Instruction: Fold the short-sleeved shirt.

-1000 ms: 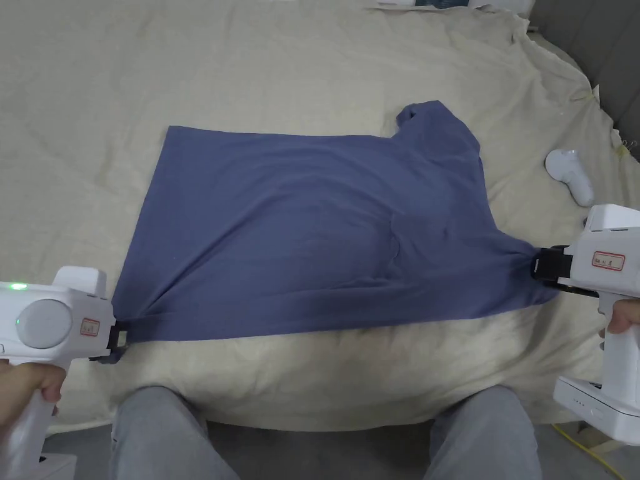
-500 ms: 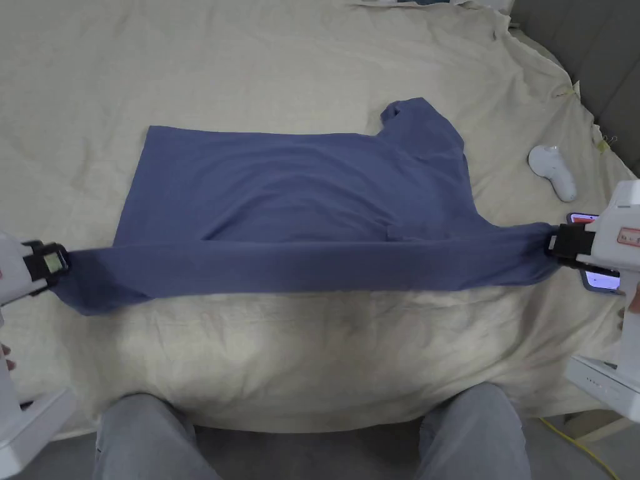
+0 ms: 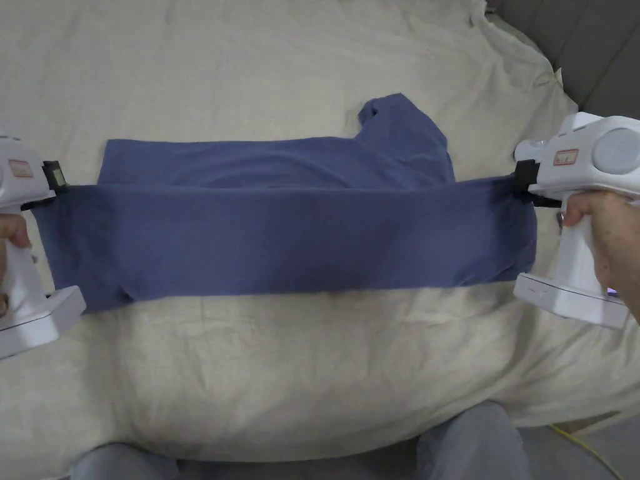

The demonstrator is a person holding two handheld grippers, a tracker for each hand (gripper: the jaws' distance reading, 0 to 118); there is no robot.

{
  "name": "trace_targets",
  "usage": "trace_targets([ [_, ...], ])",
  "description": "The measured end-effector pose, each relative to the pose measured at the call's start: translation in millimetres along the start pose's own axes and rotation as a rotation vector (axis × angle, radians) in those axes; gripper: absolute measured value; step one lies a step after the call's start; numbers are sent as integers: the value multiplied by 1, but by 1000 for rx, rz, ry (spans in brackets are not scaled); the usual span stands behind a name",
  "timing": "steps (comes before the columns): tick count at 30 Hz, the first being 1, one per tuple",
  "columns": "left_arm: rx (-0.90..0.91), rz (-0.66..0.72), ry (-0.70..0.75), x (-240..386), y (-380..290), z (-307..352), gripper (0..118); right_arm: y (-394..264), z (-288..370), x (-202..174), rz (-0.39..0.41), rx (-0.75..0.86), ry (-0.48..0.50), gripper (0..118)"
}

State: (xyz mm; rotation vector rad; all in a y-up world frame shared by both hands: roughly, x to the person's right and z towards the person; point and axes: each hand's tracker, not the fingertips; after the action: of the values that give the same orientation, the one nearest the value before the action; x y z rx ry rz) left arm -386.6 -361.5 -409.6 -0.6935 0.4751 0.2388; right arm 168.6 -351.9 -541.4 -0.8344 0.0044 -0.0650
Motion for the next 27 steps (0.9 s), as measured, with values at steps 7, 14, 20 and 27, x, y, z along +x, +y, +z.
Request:
trace_targets([
  [7,-90,-73,39,18,18,-69,0,18,-66,-15,14,-89,-48,2],
  [14,-181,-126,72,23,9,-119,0,18,-110,-25,33,-168,-83,2],
  [20,-202,-65,168,13,2,-120,95,14,-120,-27,22,-196,-107,38],
  [27,-22,42,99,4,18,-61,111,30,-65,-14,11,-22,-139,87],
])
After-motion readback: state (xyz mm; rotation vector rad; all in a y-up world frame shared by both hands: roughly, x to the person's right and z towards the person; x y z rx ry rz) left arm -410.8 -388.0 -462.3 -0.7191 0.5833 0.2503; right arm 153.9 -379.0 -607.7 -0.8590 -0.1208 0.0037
